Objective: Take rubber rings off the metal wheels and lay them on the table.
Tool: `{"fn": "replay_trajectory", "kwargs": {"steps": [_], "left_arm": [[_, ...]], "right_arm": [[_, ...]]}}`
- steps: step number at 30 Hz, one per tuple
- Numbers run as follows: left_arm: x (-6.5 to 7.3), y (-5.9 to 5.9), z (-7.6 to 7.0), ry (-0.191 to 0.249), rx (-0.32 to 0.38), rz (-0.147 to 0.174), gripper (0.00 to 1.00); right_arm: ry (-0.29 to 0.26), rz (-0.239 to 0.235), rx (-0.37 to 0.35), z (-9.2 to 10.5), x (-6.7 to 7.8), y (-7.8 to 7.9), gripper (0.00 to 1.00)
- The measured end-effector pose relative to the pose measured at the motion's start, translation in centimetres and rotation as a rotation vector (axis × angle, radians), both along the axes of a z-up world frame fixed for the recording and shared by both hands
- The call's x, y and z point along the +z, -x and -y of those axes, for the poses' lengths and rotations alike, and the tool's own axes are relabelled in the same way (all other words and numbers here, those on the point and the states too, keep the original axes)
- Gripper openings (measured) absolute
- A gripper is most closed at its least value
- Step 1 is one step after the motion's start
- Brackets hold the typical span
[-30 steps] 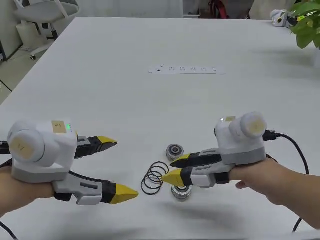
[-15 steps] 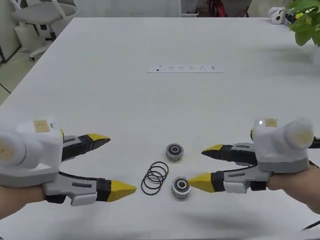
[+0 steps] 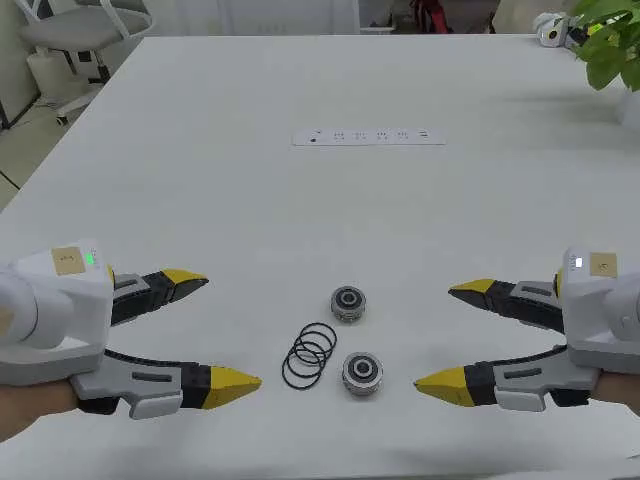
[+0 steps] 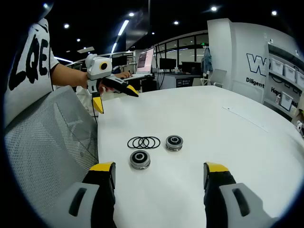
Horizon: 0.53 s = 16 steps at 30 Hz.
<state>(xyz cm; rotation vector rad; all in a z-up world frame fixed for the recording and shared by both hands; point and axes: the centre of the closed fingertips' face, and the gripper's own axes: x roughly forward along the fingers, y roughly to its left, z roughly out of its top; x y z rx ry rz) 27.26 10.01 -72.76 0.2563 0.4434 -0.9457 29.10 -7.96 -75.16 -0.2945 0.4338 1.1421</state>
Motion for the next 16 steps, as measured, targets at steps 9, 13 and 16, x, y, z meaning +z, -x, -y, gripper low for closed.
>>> {"fn": "replay_trajectory", "kwargs": {"steps": [9, 13, 16], "left_arm": [[0.1, 0.4, -0.5, -0.003, 0.009, 0.002, 0.80], [0.1, 0.5, -0.7, -0.015, 0.007, 0.003, 0.80], [0.2, 0.5, -0.7, -0.010, 0.010, 0.004, 0.80]], "right_arm": [[0.044, 0.032, -0.023, 1.2, 0.2, 0.6, 0.73], [0.031, 0.034, -0.034, 1.3, 0.6, 0.5, 0.74], [0.036, 0.045, -0.033, 1.4, 0.8, 0.5, 0.74]]}}
